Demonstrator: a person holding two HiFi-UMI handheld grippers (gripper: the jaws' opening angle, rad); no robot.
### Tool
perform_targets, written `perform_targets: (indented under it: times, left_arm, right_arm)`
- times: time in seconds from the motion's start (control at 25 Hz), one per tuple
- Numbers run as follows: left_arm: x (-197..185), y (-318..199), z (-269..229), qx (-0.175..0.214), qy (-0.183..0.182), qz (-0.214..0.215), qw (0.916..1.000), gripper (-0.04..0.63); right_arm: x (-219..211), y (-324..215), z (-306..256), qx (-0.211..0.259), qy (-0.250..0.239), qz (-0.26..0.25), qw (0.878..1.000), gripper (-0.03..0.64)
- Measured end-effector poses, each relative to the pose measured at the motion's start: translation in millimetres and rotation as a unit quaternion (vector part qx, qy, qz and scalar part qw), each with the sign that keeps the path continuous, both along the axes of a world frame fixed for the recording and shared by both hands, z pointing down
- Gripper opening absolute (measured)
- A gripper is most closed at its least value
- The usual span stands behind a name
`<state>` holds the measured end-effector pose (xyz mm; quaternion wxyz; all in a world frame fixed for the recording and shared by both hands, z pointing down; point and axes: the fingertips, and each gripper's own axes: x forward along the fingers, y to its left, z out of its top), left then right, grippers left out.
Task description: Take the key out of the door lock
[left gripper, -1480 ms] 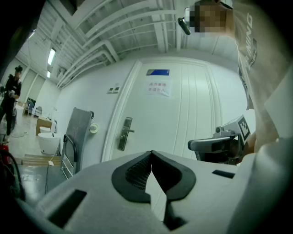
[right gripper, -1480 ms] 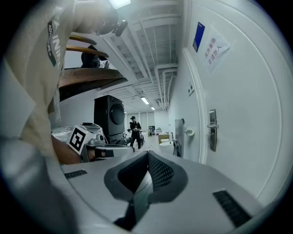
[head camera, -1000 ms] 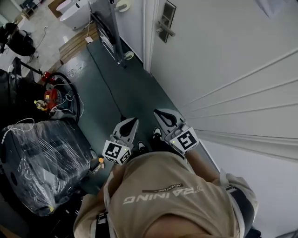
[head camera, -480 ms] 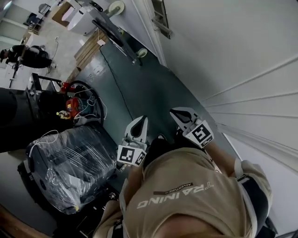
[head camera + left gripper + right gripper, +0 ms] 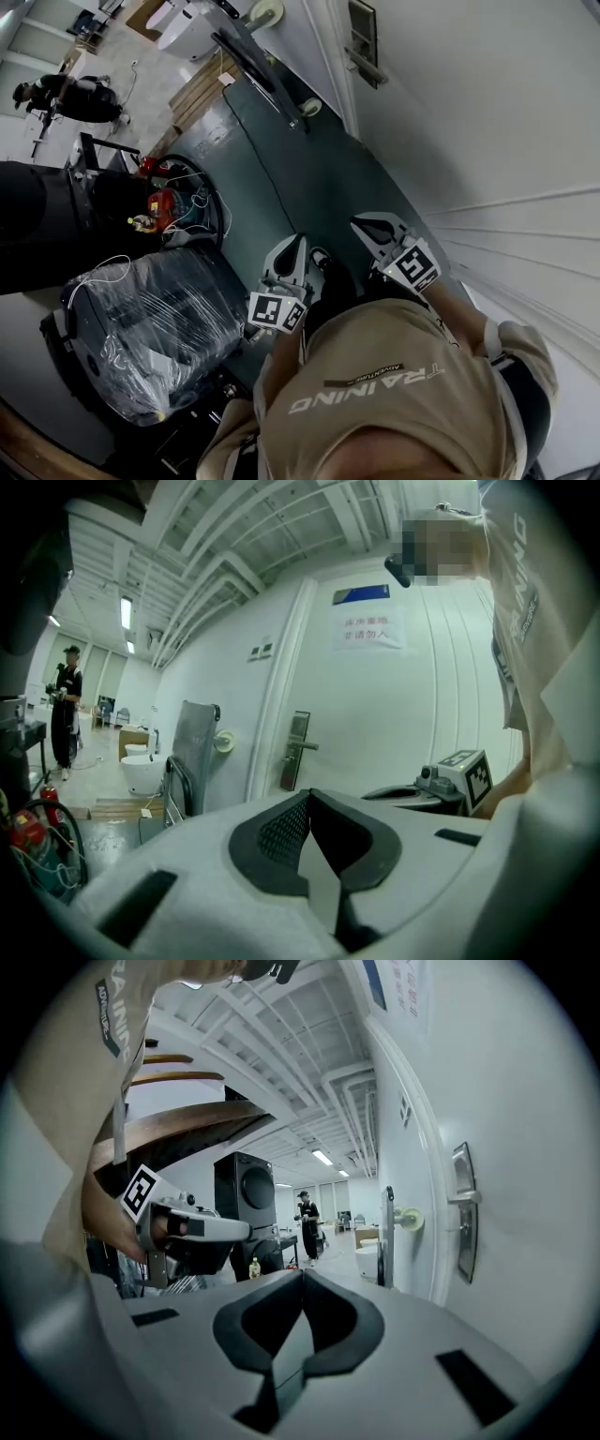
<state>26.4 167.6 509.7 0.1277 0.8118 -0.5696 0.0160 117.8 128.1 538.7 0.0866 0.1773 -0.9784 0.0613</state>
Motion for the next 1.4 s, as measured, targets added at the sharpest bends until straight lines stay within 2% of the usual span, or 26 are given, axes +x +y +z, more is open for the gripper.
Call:
perform_targets:
  times: [0.12,0.28,0.4,0.6,0.68,0.8,0.88,1.08,1.28,1.4]
  left_arm:
    - [-13.3,-11.2,-0.6,0.003,0.012,0.005,0.9999,0.009]
    - [-26.7,-35.1,-20.7,0.041,0.017,0.02,0.9988,0.009]
    - [-35.3,-48.6,-21.4,0.04,0.026,0.036,0.9982,0.009]
    - [-71.0,-44.8,-30.9,0.048,0.012,0.059,0.997,0.009]
    - [-95.4,-41.2,-29.1,0.045,0.012,0.057,0.9973,0.009]
    - [-131.4,-35.8,-17.6,0.033,0.011,0.063,0.9974,0.009]
    - [-152.7,-32.7,-6.2,0.023,0.017,0.075,0.9968,0.009]
    - [-197.3,-32.4,6.5,0.025,0.018,0.08,0.9963,0.009]
    - [-213.1,-22.0,15.0,0.031,0.031,0.065,0.9969,0.009]
    - [-218.7,-25.4,25.9,0.026,0.04,0.053,0.9975,0.009]
  right_arm:
    - [-9.2,-6.2,-16.2,0.019,0.003,0.007,1.0,0.014]
    - [-22.0,-11.0,-19.7,0.011,0.012,0.018,1.0,0.014]
    - [-35.6,-16.7,-19.0,0.01,0.022,0.022,0.999,0.014]
    - [-84.4,-18.8,-28.8,0.01,0.022,0.026,0.999,0.014]
    - [-110.6,-21.3,-46.0,0.036,0.013,0.021,0.999,0.014]
    - [-144.6,-31.4,-65.3,0.107,0.024,0.028,0.994,0.014]
    - [-161.8,-37.6,-67.5,0.123,0.029,0.046,0.991,0.014]
    - [-186.3,-39.3,-63.9,0.066,-0.006,0.09,0.994,0.014]
    - [-188.4,-22.2,-46.9,0.048,0.036,0.087,0.994,0.014]
    - [-193.4,-22.6,-50.8,0.059,0.036,0.083,0.994,0.014]
